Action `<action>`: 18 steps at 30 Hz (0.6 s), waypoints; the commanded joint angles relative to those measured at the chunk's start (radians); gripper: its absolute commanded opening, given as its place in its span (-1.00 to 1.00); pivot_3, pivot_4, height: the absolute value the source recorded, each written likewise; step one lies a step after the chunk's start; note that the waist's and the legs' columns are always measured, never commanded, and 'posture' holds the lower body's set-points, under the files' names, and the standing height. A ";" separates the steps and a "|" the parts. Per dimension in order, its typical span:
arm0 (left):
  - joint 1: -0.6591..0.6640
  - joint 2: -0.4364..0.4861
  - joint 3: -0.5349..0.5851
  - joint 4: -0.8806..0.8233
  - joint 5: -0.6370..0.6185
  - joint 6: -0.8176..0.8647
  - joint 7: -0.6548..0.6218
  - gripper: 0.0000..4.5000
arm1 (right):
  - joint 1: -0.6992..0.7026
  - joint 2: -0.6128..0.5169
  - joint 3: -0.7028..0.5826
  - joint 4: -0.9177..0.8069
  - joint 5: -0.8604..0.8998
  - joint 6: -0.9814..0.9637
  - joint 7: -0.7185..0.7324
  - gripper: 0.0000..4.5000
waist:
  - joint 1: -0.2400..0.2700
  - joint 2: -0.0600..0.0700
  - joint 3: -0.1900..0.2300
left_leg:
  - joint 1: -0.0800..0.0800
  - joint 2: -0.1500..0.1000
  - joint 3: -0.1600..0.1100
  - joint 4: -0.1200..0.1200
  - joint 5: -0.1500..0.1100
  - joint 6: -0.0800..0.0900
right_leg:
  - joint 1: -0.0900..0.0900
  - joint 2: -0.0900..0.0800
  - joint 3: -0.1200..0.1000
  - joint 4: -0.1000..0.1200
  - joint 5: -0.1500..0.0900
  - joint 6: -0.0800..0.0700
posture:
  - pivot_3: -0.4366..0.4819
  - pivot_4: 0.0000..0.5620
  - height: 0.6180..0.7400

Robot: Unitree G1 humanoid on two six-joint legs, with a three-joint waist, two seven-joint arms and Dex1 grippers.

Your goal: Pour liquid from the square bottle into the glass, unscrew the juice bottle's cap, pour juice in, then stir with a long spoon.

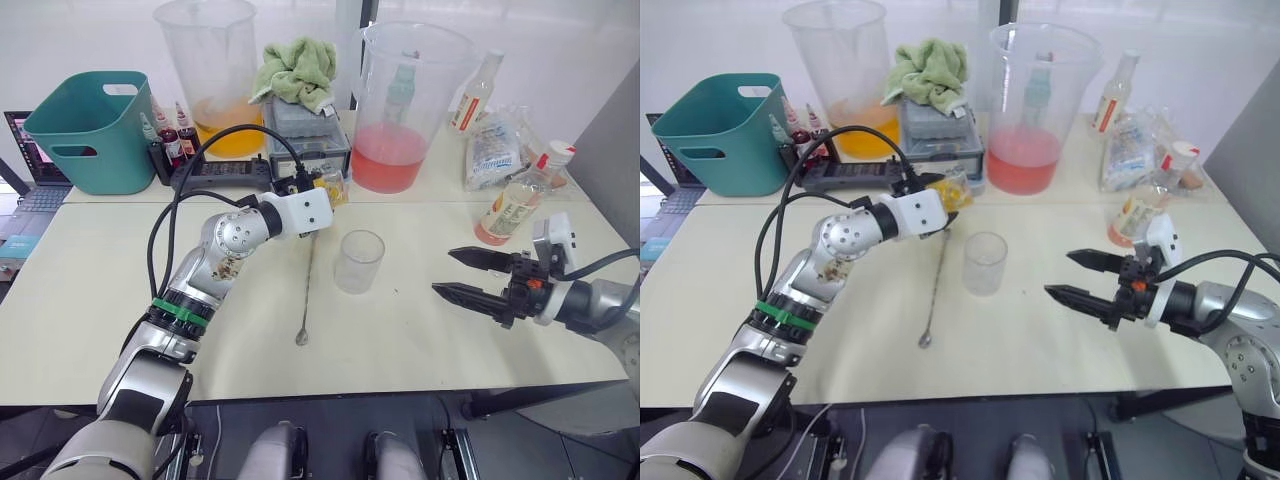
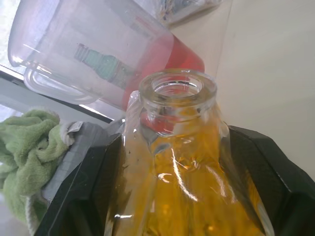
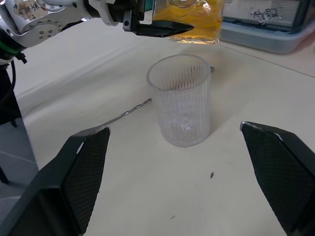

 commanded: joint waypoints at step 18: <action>-0.041 -0.036 -0.020 -0.055 0.148 -0.157 0.140 0.24 | -0.040 0.006 0.014 -0.009 -0.063 -0.072 -0.042 1.00 | 0.002 0.000 0.000 | 0.000 0.000 0.000 0.000 0.000 0.000 | 0.000 0.000 0.000 0.000 0.000 0.000 | -0.05 -0.47 1.00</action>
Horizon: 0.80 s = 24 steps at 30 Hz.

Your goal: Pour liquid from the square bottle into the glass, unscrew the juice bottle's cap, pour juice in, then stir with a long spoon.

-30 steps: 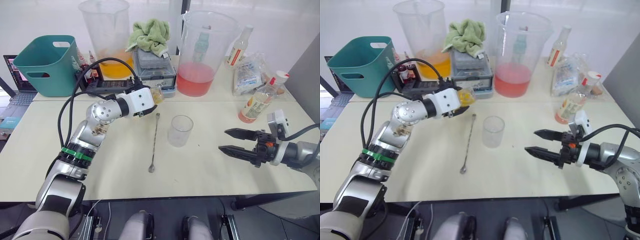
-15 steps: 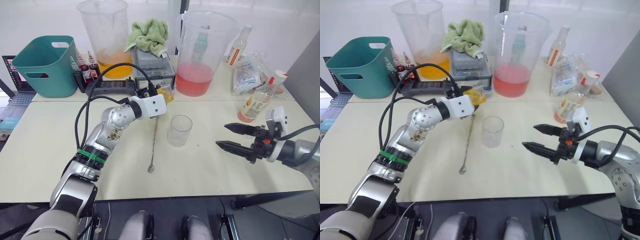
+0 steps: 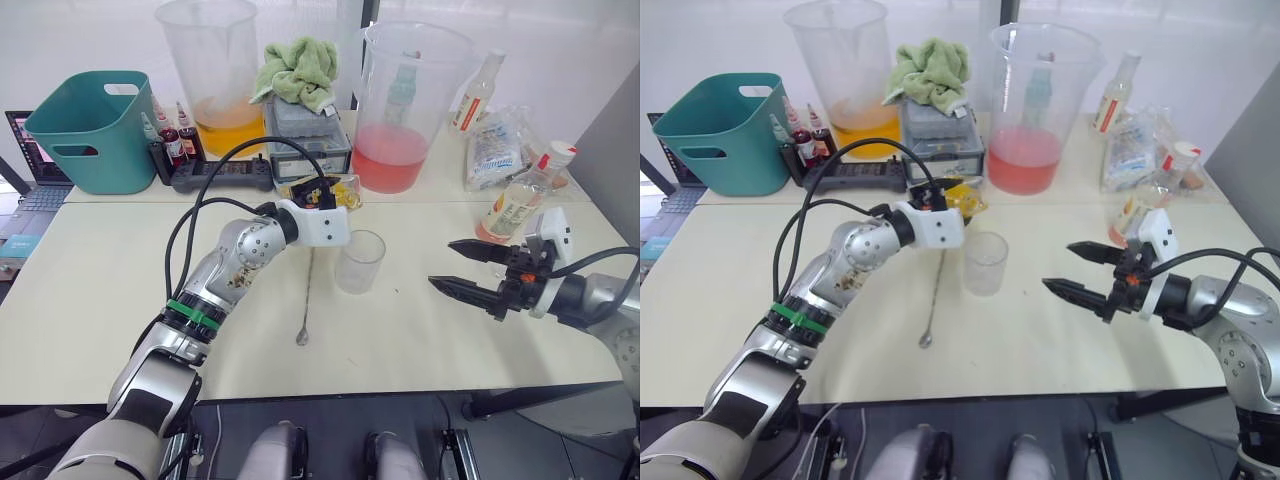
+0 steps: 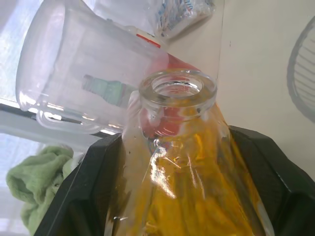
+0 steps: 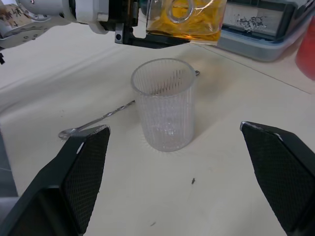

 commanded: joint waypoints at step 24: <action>-0.022 0.058 -0.028 -0.046 0.209 -0.194 0.180 0.24 | -0.003 -0.003 -0.020 -0.008 -0.016 -0.031 -0.005 1.00 | -0.001 0.000 0.000 | 0.000 0.000 0.000 0.000 0.000 0.000 | 0.000 0.000 0.000 0.000 0.000 0.000 | -0.05 -0.47 1.00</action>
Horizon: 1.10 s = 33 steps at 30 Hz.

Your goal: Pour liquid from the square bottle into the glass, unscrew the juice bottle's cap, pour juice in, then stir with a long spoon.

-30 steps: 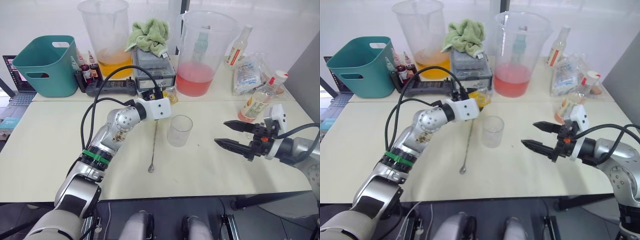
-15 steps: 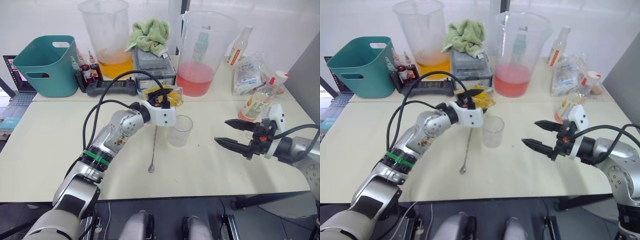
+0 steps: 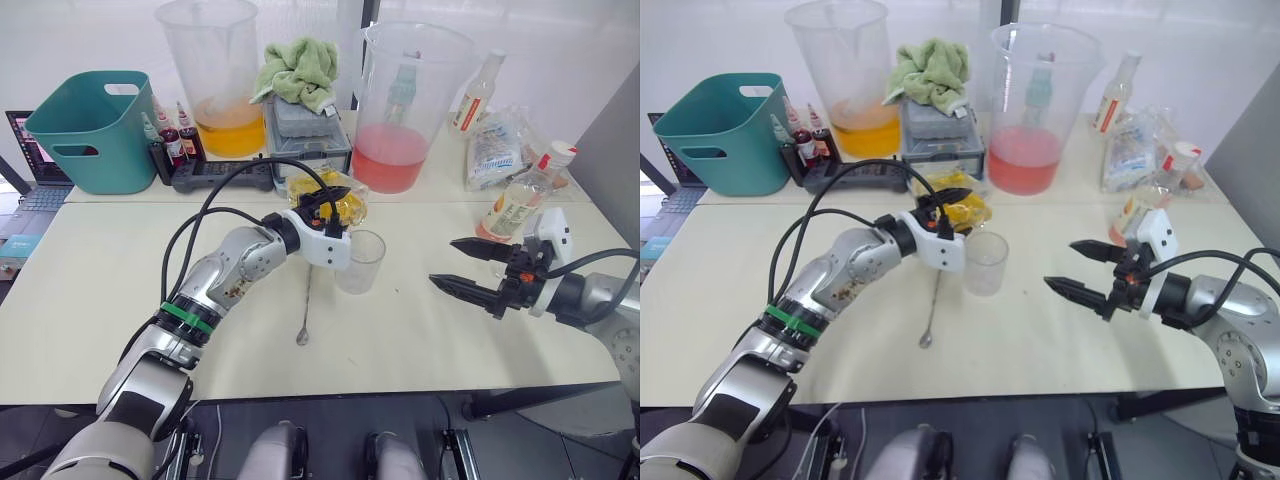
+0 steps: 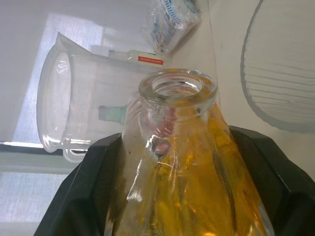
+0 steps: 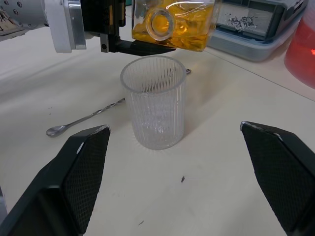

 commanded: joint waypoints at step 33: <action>-0.099 0.034 -0.020 -0.029 0.217 -0.123 0.191 0.24 | 0.010 -0.008 -0.033 -0.014 -0.004 -0.022 -0.002 1.00 | -0.001 0.000 0.000 | 0.000 0.000 0.000 0.000 0.000 0.000 | 0.000 0.000 0.000 0.001 0.000 0.000 | -0.05 -0.47 1.00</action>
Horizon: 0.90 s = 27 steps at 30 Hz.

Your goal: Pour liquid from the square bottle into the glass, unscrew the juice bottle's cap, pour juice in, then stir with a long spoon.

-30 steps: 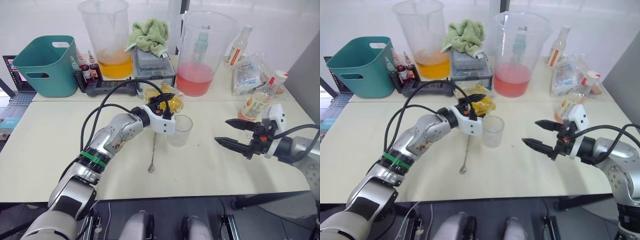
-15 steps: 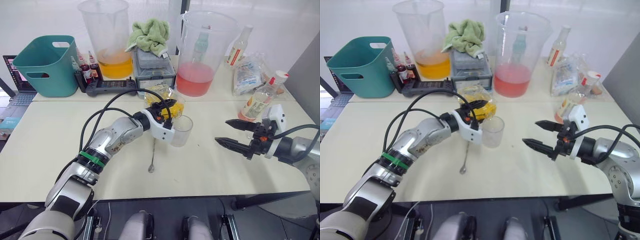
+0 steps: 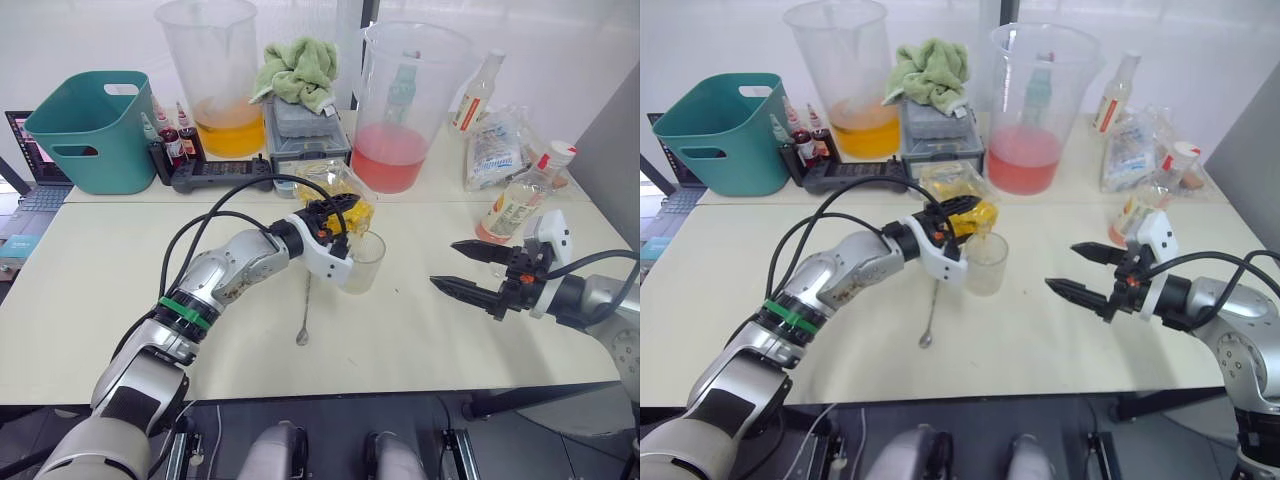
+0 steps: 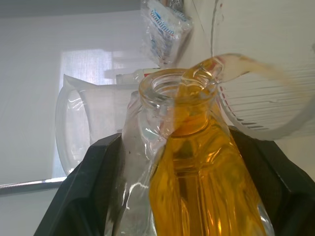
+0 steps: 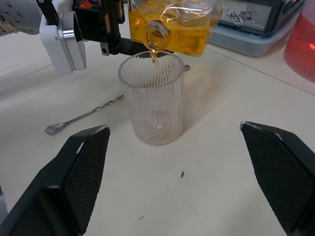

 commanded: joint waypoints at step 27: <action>-0.058 0.006 0.037 -0.091 0.031 -0.004 0.073 0.24 | -0.009 -0.002 -0.025 -0.005 -0.012 -0.029 0.024 1.00 | 0.000 0.000 0.000 | 0.000 0.000 0.000 0.000 0.000 0.000 | 0.000 0.000 0.000 0.000 0.000 0.000 | -0.05 -0.47 1.00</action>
